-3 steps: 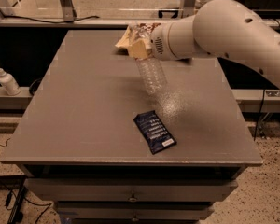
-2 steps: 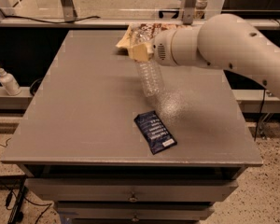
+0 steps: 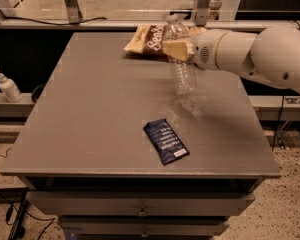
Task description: Place water bottle upright
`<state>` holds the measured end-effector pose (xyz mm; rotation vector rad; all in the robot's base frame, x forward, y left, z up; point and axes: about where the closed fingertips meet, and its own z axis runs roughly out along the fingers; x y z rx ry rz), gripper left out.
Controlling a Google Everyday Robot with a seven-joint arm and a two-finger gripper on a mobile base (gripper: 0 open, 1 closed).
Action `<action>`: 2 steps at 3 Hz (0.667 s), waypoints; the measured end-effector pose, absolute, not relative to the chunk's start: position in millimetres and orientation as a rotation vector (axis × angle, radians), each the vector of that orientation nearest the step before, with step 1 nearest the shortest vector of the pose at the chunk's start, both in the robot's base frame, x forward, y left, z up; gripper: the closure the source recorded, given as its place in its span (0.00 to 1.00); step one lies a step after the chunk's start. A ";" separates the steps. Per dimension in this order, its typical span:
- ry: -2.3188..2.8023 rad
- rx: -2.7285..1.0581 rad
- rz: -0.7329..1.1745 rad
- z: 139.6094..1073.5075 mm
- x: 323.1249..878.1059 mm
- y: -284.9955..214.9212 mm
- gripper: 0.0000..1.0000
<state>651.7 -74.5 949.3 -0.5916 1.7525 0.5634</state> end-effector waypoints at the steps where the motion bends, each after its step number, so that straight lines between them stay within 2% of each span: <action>1: 1.686 -0.592 0.557 956.8 659.2 -98.4 1.00; 2: 1.624 -0.619 0.593 955.1 659.1 -115.5 1.00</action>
Offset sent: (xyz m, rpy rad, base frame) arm 0.0045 -0.0646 -0.0005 0.0781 -0.1625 0.1080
